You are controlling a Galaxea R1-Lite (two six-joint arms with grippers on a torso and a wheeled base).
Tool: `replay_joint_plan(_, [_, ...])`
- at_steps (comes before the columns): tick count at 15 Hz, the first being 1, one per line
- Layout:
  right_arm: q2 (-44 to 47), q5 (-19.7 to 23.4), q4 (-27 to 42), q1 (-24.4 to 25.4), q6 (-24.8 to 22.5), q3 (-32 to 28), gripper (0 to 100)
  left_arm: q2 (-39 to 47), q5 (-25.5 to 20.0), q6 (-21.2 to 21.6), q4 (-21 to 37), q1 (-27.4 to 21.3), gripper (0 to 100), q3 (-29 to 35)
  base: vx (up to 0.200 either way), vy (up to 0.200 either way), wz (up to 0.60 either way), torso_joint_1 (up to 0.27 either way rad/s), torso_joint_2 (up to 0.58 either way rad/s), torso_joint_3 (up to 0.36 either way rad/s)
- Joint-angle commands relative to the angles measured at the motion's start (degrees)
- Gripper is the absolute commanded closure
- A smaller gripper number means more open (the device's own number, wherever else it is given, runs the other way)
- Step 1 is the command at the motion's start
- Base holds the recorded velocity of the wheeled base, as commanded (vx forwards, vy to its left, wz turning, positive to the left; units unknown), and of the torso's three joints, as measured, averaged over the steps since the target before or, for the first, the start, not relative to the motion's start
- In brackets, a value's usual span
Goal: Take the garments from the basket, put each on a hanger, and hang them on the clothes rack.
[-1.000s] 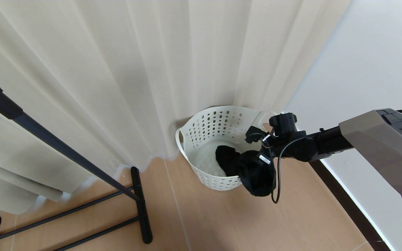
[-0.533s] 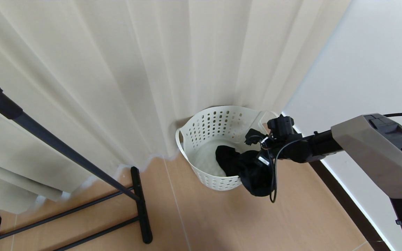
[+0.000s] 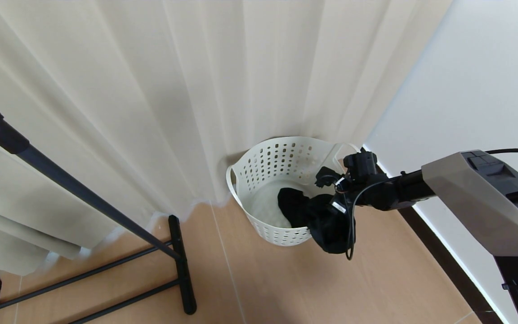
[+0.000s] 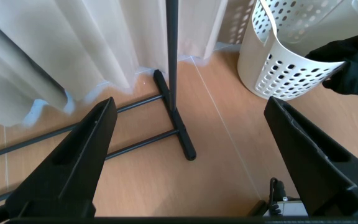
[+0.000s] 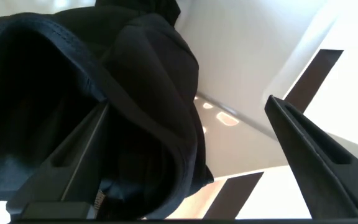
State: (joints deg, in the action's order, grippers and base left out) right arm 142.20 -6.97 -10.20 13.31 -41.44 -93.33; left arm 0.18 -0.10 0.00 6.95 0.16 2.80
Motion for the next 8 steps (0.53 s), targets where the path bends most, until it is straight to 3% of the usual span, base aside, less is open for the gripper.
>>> replay_joint_plan(1, [0.8,-0.1,0.0,0.0,0.0,-0.4,0,0.1,0.0,0.0,0.0,0.0,0,0.0,0.0,0.0,0.0,0.0,0.0,0.0])
replay_joint_plan(2, [0.8,-0.1,0.1,0.0,0.0,-0.6,100,0.1,0.0,-0.2,0.0,0.0,0,0.0,0.0,0.0,0.0,0.0,0.0,0.0])
replay_joint_plan(8, [0.5,0.0,0.0,0.0,0.2,-0.7,100,0.1,0.0,-0.2,0.0,0.0,0,0.0,0.0,0.0,0.0,0.0,0.0,0.0])
